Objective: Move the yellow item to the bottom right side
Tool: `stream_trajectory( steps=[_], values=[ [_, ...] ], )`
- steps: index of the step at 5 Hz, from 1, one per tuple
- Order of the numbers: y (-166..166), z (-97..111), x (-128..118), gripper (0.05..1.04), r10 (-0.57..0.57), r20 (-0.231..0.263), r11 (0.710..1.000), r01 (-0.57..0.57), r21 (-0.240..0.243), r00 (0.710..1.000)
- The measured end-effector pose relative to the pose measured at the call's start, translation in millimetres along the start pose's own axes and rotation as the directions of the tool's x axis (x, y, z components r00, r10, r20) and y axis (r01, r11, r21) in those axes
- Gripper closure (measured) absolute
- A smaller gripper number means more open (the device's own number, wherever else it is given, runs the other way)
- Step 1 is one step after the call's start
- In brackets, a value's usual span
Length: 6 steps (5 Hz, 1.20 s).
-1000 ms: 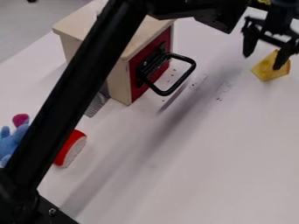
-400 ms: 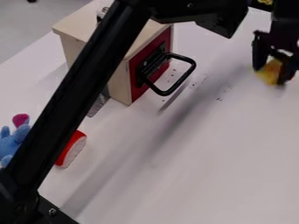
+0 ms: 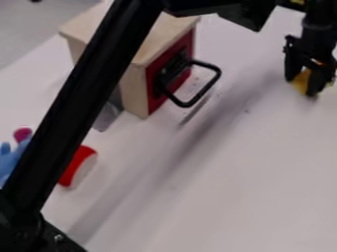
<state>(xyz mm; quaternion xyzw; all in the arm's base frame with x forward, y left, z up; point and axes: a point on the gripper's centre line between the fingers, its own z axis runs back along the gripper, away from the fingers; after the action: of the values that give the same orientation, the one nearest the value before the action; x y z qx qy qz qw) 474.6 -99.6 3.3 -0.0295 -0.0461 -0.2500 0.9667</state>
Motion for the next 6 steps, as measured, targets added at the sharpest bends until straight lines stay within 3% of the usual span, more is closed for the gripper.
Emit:
stream_trajectory(
  steps=[3,4,5,6],
  values=[
    [-8.7,6.4,-24.3,0.367,0.020,-0.058,1.000,-0.019,0.012,0.998],
    [-19.7,46.2,-53.9,0.367,0.100,-0.029,0.994,-0.099,0.034,0.995],
    [-36.9,79.2,-94.5,0.367,0.161,-0.008,0.987,-0.160,0.025,0.987],
    [-52.0,85.3,-143.0,0.367,0.209,-0.058,0.978,-0.208,0.021,0.976]
  ],
)
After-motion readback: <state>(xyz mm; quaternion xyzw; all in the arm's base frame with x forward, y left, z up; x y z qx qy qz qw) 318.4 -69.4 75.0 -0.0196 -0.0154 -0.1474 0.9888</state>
